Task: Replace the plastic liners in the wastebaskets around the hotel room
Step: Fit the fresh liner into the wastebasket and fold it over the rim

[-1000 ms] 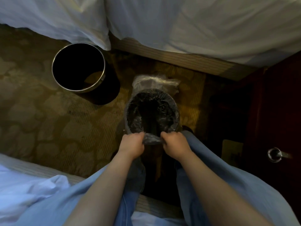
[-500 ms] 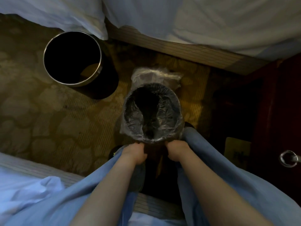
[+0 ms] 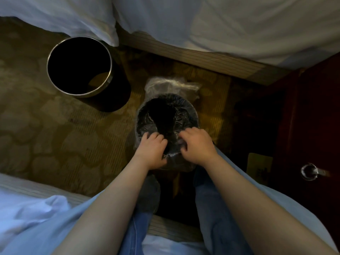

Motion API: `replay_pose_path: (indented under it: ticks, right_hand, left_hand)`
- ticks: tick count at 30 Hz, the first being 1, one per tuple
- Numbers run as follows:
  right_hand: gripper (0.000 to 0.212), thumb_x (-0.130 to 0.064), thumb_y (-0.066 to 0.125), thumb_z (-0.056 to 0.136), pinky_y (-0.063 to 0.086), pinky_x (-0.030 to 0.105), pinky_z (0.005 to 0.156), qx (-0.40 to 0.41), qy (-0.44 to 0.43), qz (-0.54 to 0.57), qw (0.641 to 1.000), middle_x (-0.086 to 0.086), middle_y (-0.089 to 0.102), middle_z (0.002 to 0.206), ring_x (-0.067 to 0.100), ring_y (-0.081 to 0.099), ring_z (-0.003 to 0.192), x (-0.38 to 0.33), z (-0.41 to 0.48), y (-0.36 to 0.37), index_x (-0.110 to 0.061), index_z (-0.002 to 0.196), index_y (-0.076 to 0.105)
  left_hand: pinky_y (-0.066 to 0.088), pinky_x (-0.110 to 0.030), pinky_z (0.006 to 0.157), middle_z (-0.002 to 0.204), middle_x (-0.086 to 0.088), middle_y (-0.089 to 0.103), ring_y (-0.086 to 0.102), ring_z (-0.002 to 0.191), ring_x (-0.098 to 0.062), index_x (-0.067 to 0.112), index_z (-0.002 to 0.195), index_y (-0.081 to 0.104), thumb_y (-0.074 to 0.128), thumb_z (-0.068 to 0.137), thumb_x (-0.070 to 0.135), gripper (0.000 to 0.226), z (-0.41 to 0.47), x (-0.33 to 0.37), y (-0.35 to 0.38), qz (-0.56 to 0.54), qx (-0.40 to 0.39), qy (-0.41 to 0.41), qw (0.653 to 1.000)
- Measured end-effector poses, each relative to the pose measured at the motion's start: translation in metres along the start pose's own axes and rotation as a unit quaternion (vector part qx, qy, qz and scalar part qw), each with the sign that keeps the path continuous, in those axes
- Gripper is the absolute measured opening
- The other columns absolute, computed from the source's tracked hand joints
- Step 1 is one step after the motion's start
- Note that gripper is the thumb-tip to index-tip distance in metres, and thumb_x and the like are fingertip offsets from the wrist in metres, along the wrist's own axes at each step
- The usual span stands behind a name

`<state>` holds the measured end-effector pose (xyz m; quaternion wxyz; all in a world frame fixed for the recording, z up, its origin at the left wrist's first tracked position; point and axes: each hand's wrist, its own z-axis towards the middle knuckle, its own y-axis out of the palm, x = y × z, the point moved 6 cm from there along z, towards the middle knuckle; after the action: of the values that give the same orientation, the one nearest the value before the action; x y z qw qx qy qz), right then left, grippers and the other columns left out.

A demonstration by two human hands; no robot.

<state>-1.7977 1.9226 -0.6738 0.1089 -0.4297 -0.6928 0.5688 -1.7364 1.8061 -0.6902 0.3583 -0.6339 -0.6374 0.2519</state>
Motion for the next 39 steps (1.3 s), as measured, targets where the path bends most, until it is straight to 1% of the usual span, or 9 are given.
replay_pose_path:
  ticks: [5, 10, 14, 19, 23, 26, 29, 34, 39]
  right_hand:
    - [0.070, -0.023, 0.053, 0.088, 0.011, 0.041, 0.120, -0.230, -0.109, -0.095, 0.962, 0.009, 0.035, 0.152, 0.025, 0.029, 0.142, -0.002, -0.002, 0.056, -0.020, 0.152, 0.024]
    - [0.022, -0.022, 0.049, 0.094, 0.023, 0.046, 0.114, -0.250, -0.145, -0.248, 0.925, 0.002, 0.069, 0.106, 0.023, 0.060, 0.110, 0.003, 0.020, 0.056, -0.020, 0.105, 0.068]
    - [0.023, -0.025, 0.051, 0.093, 0.011, 0.047, 0.119, -0.247, -0.161, -0.330, 0.897, -0.001, 0.069, 0.109, 0.024, 0.055, 0.116, 0.030, 0.033, 0.035, -0.022, 0.108, 0.069]
    - [0.045, -0.027, 0.054, 0.082, 0.028, 0.045, 0.114, -0.242, -0.128, -0.089, 0.958, 0.001, 0.065, 0.114, 0.023, 0.055, 0.113, 0.025, 0.028, 0.026, -0.023, 0.126, 0.058]
    - [0.039, -0.029, 0.050, 0.089, 0.045, 0.039, 0.095, -0.061, -0.119, -0.026, 0.991, 0.007, 0.065, 0.115, 0.027, 0.058, 0.108, 0.017, 0.050, 0.008, -0.015, 0.123, 0.062]
    - [0.046, -0.038, 0.038, 0.099, 0.032, 0.041, 0.109, -0.199, -0.094, -0.090, 0.971, 0.008, 0.051, 0.142, 0.029, 0.043, 0.132, 0.011, 0.054, 0.039, -0.020, 0.139, 0.050]
    - [0.047, -0.044, 0.027, 0.103, 0.040, 0.038, 0.094, -0.432, -0.005, -0.114, 0.895, 0.005, 0.055, 0.133, 0.026, 0.051, 0.119, 0.011, 0.041, 0.079, -0.019, 0.130, 0.057]
    - [0.037, -0.031, 0.043, 0.098, 0.050, 0.038, 0.085, -0.215, 0.034, 0.019, 0.976, 0.008, 0.060, 0.121, 0.028, 0.055, 0.110, -0.002, 0.067, 0.061, -0.017, 0.130, 0.055]
    - [0.044, -0.038, 0.034, 0.103, 0.042, 0.033, 0.089, -0.439, 0.067, 0.012, 0.896, 0.010, 0.055, 0.133, 0.029, 0.053, 0.116, -0.006, 0.044, 0.098, -0.014, 0.133, 0.054]
  left_hand:
    - [0.009, -0.053, 0.116, 0.121, -0.002, 0.059, 0.047, 0.123, -0.024, 0.021, 0.121, 0.060, 0.055, 0.083, 0.055, 0.050, 0.012, -0.008, 0.028, 0.067, -0.142, 0.010, 0.988]
    - [0.016, -0.046, 0.116, 0.123, -0.002, 0.060, 0.048, 0.123, -0.023, 0.022, 0.114, 0.063, 0.052, 0.091, 0.030, 0.027, 0.024, -0.028, 0.031, 0.137, -0.144, -0.007, 0.980]
    - [0.018, -0.044, 0.114, 0.123, -0.002, 0.061, 0.047, 0.122, -0.024, 0.021, 0.114, 0.064, 0.051, 0.092, 0.029, 0.026, 0.025, -0.045, 0.026, 0.197, -0.130, 0.024, 0.972]
    - [0.018, -0.049, 0.115, 0.125, -0.001, 0.055, 0.041, 0.126, -0.023, 0.025, 0.127, 0.056, 0.049, 0.087, 0.045, 0.045, 0.028, -0.037, 0.015, 0.007, -0.148, 0.038, 0.988]
    - [0.037, -0.039, 0.099, 0.112, 0.001, 0.059, 0.048, 0.112, -0.020, 0.022, 0.113, 0.062, 0.044, 0.089, 0.035, 0.032, 0.048, -0.035, -0.019, -0.046, -0.021, 0.071, 0.996]
    - [0.031, -0.043, 0.105, 0.127, -0.003, 0.056, 0.043, 0.122, -0.023, 0.022, 0.123, 0.057, 0.038, 0.095, 0.034, 0.037, 0.054, -0.044, -0.003, 0.063, -0.094, 0.036, 0.993]
    - [0.015, -0.047, 0.116, 0.135, -0.006, 0.051, 0.039, 0.131, -0.026, 0.018, 0.128, 0.055, 0.045, 0.095, 0.028, 0.036, 0.051, -0.053, 0.018, 0.157, -0.184, 0.002, 0.970]
    - [0.036, -0.039, 0.099, 0.114, -0.003, 0.059, 0.051, 0.111, -0.023, 0.019, 0.112, 0.060, 0.046, 0.093, 0.026, 0.024, 0.057, -0.052, -0.005, 0.074, -0.024, 0.021, 0.997]
    - [0.012, -0.045, 0.117, 0.125, -0.003, 0.058, 0.043, 0.127, -0.025, 0.020, 0.119, 0.061, 0.049, 0.093, 0.026, 0.029, 0.052, -0.064, 0.003, 0.186, -0.075, 0.023, 0.979]
